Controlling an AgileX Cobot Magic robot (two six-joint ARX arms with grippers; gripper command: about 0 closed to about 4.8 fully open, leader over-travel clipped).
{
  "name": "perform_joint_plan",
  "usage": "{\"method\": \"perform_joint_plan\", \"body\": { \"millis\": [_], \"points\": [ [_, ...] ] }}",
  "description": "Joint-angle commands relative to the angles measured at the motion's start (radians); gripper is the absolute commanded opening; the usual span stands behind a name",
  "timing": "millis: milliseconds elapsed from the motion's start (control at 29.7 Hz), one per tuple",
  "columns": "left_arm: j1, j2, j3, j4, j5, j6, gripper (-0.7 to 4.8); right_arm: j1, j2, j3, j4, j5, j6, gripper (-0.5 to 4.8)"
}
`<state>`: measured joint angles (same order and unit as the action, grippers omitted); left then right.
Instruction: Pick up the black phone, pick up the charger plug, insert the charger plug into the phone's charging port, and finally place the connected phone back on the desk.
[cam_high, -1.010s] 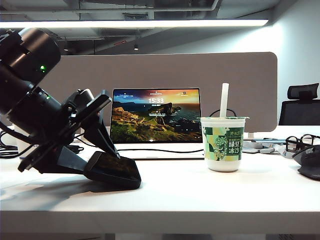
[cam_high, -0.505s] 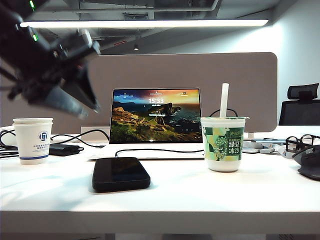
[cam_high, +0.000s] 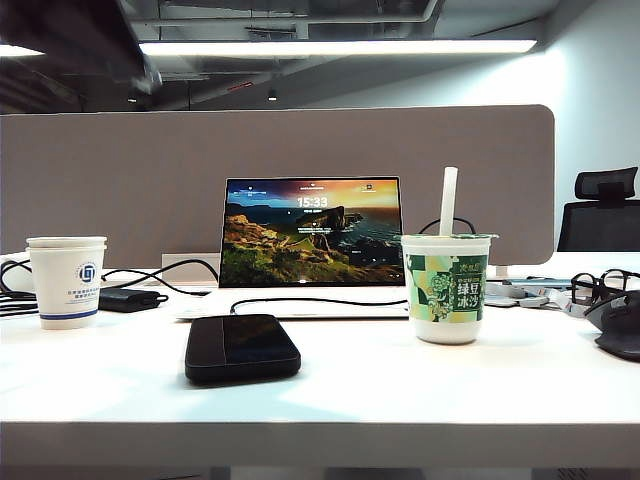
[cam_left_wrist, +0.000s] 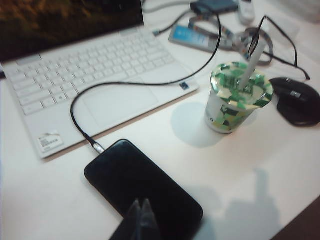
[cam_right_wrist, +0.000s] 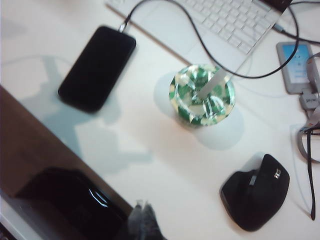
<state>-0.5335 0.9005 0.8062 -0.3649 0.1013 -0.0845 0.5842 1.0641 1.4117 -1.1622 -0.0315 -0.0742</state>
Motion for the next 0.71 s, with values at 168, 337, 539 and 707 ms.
{"method": "perform_joint_plan", "body": {
  "millis": [168, 337, 539, 707],
  "points": [
    [-0.085, -0.084, 0.0, -0.11, -0.063, -0.002, -0.06, 0.056, -0.163, -0.224, 0.13, 0.053, 0.013, -0.04],
    [-0.133, -0.122, -0.019, -0.093, -0.13, -0.001, -0.06, 0.057, -0.321, -0.41, 0.358, 0.058, 0.037, -0.04],
    [-0.142, -0.218, -0.127, 0.053, -0.142, -0.002, -0.06, 0.057, -0.508, -0.626, 0.602, 0.092, 0.038, -0.04],
    [-0.142, -0.299, -0.221, 0.076, -0.143, -0.001, -0.06, 0.056, -0.62, -0.746, 0.655, 0.191, 0.043, -0.03]
  ]
}}
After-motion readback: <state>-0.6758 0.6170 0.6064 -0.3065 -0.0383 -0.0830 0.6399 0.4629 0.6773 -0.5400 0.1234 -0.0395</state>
